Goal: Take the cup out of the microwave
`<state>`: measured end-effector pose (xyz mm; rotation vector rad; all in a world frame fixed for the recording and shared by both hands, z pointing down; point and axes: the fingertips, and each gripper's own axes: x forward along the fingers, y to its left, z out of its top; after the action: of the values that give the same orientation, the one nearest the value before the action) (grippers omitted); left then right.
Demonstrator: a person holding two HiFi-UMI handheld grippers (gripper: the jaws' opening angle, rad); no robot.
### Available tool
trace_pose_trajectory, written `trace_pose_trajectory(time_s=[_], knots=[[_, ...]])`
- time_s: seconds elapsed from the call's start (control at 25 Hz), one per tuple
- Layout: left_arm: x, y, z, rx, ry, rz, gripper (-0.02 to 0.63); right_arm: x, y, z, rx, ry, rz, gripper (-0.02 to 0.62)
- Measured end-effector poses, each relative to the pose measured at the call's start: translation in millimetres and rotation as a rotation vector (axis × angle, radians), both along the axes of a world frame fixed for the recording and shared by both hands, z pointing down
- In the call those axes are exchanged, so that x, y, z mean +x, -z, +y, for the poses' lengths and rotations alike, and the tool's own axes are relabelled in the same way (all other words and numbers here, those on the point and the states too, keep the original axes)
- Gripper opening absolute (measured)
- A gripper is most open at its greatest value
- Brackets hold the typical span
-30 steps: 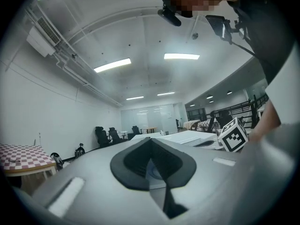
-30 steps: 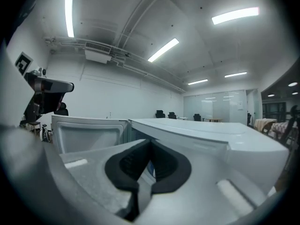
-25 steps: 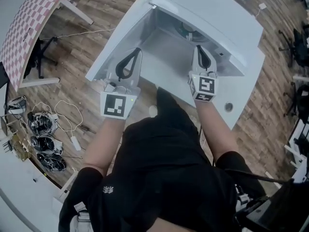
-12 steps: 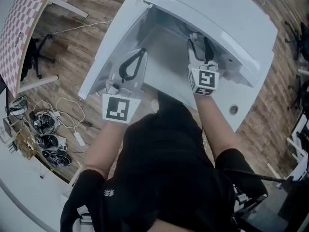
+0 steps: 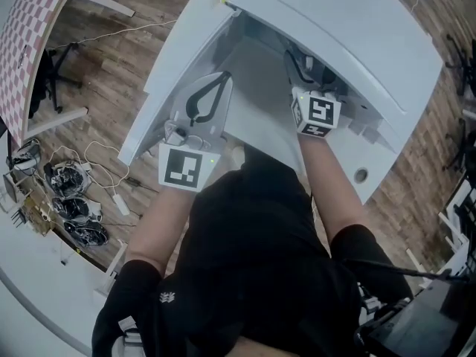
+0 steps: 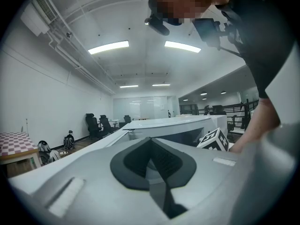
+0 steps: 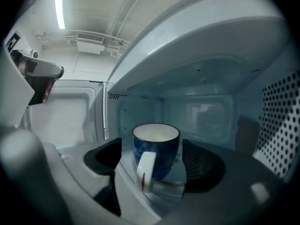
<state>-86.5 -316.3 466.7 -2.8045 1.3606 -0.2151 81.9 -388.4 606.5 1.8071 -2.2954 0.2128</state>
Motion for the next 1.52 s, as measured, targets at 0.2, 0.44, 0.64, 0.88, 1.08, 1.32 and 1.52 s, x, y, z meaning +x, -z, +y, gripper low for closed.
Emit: trace_pose_trajectory(time_s=[0.2, 0.44, 0.64, 0.88, 1.08, 1.32, 1.52], knots=[[8.6, -4.9, -11.1, -0.010, -0.018, 0.000, 0.006, -1.4, -9.2, -14.1, -0.016, 0.011, -0.011, 0.414], [20.0, -7.1, -21.9, -0.020, -0.043, -0.013, 0.006, -1.0, -17.2, -32.9, -0.037, 0.007, -0.014, 0.426], [19.9, -14.7, -20.8, -0.041, -0.048, -0.027, 0.006, -3.0, -23.9, -38.5, -0.060, 0.001, 0.005, 0.426], [16.5, -12.8, -19.2, -0.038, -0.040, -0.028, 0.007, 0.1, -26.8, -40.6, -0.082, 0.016, 0.014, 0.393], [13.5, -8.6, -10.2, -0.027, -0.048, -0.050, 0.006, -1.0, -24.7, -35.6, -0.088, 0.044, 0.007, 0.391], [9.0, 1.5, 3.0, -0.013, -0.038, -0.046, 0.006, 0.7, -12.7, -21.3, -0.080, 0.052, 0.008, 0.390], [8.4, 11.3, 21.7, 0.013, -0.035, -0.036, 0.006, 0.2, -3.7, -0.6, -0.069, 0.060, -0.001, 0.390]])
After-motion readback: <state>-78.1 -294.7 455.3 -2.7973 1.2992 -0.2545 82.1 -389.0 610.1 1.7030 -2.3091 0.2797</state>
